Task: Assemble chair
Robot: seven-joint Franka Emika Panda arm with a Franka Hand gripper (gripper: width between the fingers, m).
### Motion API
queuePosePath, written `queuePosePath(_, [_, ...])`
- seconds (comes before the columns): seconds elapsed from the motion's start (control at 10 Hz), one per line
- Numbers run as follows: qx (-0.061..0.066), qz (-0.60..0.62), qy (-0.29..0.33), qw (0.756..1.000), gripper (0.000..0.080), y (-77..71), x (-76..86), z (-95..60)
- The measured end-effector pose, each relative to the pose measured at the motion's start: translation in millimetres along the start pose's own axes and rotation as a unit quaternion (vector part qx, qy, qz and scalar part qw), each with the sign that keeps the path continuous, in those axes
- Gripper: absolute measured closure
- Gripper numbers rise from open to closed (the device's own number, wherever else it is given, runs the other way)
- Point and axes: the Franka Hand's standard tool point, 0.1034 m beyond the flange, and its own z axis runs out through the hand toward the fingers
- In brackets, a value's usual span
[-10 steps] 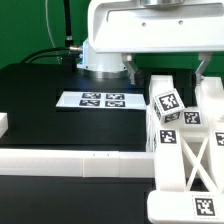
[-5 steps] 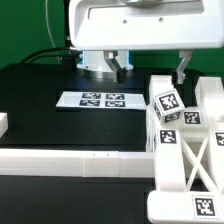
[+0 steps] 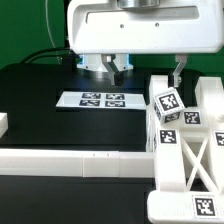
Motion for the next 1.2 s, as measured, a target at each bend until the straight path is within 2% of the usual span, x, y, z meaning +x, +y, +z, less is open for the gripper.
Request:
queuePosePath(0.2, [-0.001,-0.002,-0.006,1.000,0.0151,6.3,-18.2,-3.8])
queuePosePath(0.4, [-0.001,-0.003,-0.003,1.000,0.0151,10.5,-27.6,-5.0])
queuePosePath(0.6, [0.000,-0.005,-0.001,1.000,0.0151,18.6,-26.9,-4.1])
queuePosePath(1.2, [0.002,-0.007,0.001,1.000,0.0151,19.6,-30.2,-3.7])
